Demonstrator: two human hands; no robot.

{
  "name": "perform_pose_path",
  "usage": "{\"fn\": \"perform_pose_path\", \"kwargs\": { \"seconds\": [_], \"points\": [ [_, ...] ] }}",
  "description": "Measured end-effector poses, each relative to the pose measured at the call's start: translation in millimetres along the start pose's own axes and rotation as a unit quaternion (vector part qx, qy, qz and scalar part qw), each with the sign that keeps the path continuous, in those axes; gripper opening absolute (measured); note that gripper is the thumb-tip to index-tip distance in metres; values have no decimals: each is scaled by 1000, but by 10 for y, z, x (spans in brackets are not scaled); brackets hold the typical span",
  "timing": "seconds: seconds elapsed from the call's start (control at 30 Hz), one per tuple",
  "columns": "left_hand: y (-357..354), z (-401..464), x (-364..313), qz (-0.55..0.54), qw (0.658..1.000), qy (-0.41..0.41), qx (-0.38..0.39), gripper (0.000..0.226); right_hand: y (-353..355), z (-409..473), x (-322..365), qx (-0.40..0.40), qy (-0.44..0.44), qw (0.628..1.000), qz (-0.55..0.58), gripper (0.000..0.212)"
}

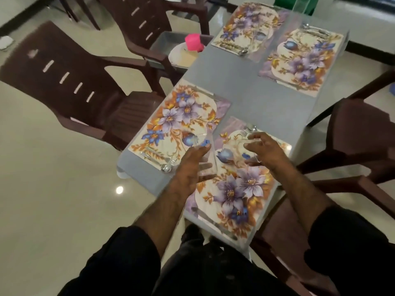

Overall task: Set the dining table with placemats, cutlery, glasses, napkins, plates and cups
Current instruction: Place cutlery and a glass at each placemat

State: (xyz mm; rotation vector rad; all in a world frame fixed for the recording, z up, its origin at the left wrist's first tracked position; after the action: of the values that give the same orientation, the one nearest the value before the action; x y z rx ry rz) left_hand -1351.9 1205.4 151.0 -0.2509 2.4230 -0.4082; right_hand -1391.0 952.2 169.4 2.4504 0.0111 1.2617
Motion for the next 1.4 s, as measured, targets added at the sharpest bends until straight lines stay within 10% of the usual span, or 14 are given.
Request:
{"fn": "perform_pose_path", "kwargs": {
  "seconds": [0.23, 0.53, 1.3, 1.4],
  "points": [
    [-217, 473, -127, -43, 999, 19, 19, 60, 200, 895, 769, -37, 121, 928, -352, 61],
    [61, 613, -273, -32, 999, 6, 4, 34, -191, 1392, 1269, 37, 159, 791, -590, 79],
    [50, 440, -350, -74, 996, 17, 48, 71, -195, 1341, 1244, 47, 135, 772, -619, 106],
    [27, 344, -390, -51, 996, 9, 75, 68, -3, 1250, 1413, -13, 169, 813, -557, 102]
  ]
}}
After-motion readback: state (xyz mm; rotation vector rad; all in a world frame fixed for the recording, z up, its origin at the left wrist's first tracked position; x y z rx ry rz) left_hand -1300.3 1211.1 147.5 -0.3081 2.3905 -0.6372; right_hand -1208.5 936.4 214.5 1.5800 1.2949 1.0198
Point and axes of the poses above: each hand's wrist, its own z-axis towards the middle knuckle, its own y-axis out of the back of the hand, x = y × z, the point moved 10 cm from there along z, towards the middle knuckle, and after that the axes turned 14 degrees about -z, right-handed, at the moved point
